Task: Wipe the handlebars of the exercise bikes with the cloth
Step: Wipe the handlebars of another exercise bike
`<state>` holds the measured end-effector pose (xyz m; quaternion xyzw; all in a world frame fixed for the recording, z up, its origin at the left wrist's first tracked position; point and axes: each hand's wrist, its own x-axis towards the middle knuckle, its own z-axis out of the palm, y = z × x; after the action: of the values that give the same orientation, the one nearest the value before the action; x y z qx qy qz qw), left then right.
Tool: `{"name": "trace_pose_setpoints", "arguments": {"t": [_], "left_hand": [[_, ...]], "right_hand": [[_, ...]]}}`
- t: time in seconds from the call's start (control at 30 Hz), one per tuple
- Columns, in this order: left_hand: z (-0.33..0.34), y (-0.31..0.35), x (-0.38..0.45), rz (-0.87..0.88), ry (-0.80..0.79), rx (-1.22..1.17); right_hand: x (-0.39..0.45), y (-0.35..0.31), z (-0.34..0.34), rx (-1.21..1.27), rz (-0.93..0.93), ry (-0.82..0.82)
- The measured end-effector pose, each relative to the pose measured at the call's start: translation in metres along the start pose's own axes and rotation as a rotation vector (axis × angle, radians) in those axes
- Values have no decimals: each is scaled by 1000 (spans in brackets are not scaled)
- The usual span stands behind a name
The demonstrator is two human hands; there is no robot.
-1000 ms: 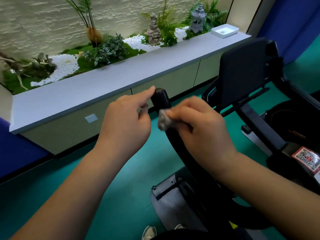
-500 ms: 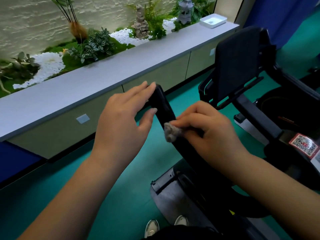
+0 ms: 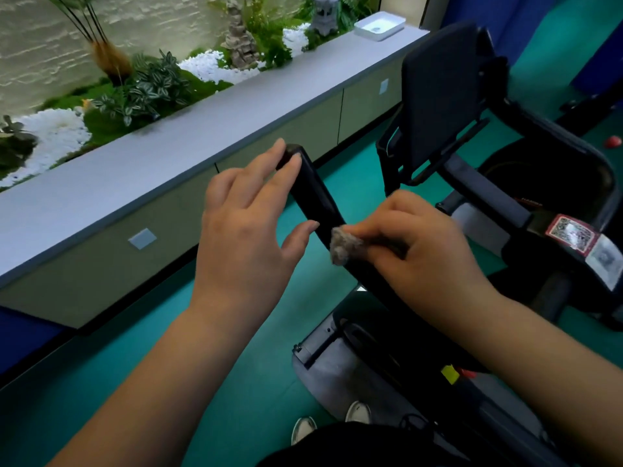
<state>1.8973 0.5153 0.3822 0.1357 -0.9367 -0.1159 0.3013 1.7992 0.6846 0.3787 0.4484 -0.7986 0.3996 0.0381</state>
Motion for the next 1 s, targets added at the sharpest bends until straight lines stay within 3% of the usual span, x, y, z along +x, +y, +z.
{"name": "trace_pose_setpoints", "arguments": {"t": [0.33, 0.57, 0.8, 1.0], "left_hand": [[6, 0, -10, 124, 13, -44], [13, 6, -27, 193, -33, -92], [11, 16, -38, 143, -95, -83], [15, 45, -44, 72, -119, -62]], "right_hand": [[-50, -11, -21, -125, 97, -26], [-13, -18, 5, -83, 138, 5], [-73, -15, -37, -145, 150, -109], [-36, -3, -17, -17, 102, -66]]}}
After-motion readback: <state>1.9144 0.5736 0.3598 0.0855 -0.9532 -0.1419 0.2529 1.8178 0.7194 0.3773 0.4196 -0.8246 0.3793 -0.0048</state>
